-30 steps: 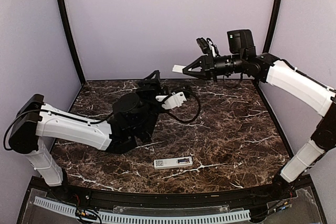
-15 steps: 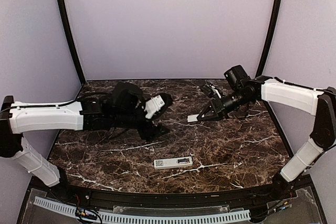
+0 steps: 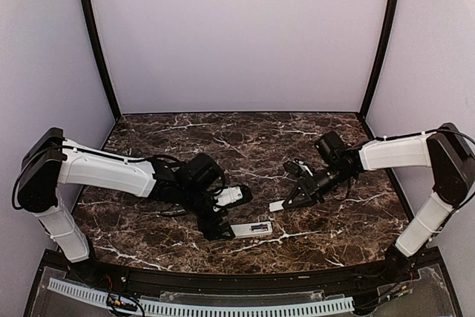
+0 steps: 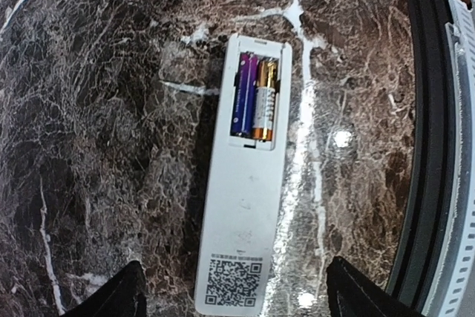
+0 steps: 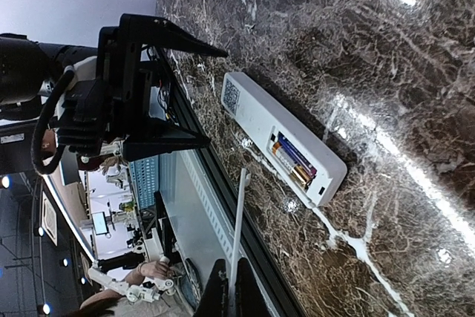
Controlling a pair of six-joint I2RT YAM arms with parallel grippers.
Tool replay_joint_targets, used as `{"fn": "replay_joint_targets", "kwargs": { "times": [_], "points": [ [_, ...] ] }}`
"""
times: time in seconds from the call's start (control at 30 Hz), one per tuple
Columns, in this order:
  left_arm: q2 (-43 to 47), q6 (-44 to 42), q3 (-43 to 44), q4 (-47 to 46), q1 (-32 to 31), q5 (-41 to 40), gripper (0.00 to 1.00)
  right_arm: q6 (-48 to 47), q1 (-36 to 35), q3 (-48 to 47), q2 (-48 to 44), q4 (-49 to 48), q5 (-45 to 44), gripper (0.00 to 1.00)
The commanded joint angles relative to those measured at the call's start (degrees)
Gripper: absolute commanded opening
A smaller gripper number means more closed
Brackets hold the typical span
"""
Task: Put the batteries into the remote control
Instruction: Press the battery in the battery compartment.
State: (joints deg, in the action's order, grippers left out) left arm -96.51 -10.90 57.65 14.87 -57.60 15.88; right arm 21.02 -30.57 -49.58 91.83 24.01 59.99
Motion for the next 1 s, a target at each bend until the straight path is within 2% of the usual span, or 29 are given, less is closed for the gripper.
{"fn": "replay_joint_targets", "kwargs": {
  "times": [0.0,0.23,0.53,0.7,0.83,0.9,0.97],
  "points": [
    [-2.4,-2.4,-1.9,-1.5,0.0,-3.2,0.82,1.9,-3.1,2.5,1.2,-8.3,1.7,0.0],
    [-5.2,-2.7,-1.7,-2.3,-1.5,-8.4,0.75,5.0,-5.2,6.1,4.7,-16.9,2.2,0.0],
    [-7.0,-1.1,-1.3,-1.5,-3.0,-8.5,0.61,7.0,-6.2,6.3,9.7,-23.1,3.0,0.0],
    [-6.8,0.4,1.0,1.5,-3.0,-7.2,0.61,6.2,-6.3,5.7,8.8,-20.9,3.0,0.0],
    [-5.2,3.2,4.1,-0.5,-3.0,-6.3,0.61,5.8,-5.3,4.5,6.3,-17.9,1.2,0.0],
    [-5.8,5.2,6.3,-1.4,-3.0,-5.3,0.58,6.0,-4.2,4.2,4.4,-16.7,0.0,0.0],
    [-6.9,7.0,8.1,-2.6,-3.2,-4.2,0.49,6.1,-2.6,4.1,2.5,-15.3,-1.5,0.0]
  ]
}}
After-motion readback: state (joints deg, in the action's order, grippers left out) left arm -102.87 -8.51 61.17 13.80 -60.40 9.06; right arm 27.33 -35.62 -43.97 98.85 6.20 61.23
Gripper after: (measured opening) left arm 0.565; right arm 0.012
